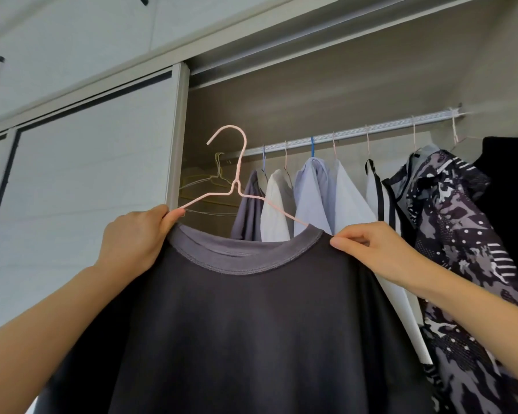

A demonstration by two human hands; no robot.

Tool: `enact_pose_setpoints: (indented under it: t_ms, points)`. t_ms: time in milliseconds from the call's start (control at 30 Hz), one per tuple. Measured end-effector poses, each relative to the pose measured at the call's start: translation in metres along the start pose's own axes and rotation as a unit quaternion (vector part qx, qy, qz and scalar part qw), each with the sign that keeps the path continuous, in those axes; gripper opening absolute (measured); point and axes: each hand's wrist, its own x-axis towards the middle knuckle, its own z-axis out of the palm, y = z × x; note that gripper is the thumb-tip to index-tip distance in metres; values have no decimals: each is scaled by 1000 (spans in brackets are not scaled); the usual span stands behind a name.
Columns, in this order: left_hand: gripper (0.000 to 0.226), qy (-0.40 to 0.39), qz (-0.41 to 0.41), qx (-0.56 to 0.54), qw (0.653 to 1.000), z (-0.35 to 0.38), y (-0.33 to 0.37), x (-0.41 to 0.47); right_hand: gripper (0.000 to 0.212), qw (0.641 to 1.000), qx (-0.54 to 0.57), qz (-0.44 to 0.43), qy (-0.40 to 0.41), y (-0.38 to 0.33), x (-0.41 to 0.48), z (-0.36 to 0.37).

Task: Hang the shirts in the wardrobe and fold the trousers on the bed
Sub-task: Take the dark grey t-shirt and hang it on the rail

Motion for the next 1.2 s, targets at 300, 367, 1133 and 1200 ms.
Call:
enact_pose_setpoints:
  t_ms: [300,367,1133,1200]
  points:
    - [36,-33,-17,10,999,9,10,6,36,988,125,84,-34,-10,-11,-8]
    - [37,-30,-18,3,999,14,13,8,33,978,157,131,-46,-18,-10,-7]
    - [41,14,-53,-258,965,64,79,68,30,874,457,159,-36,-51,-16,-62]
    - [42,-13,-55,-256,965,70,83,77,36,863,479,150,-61,-55,-16,-58]
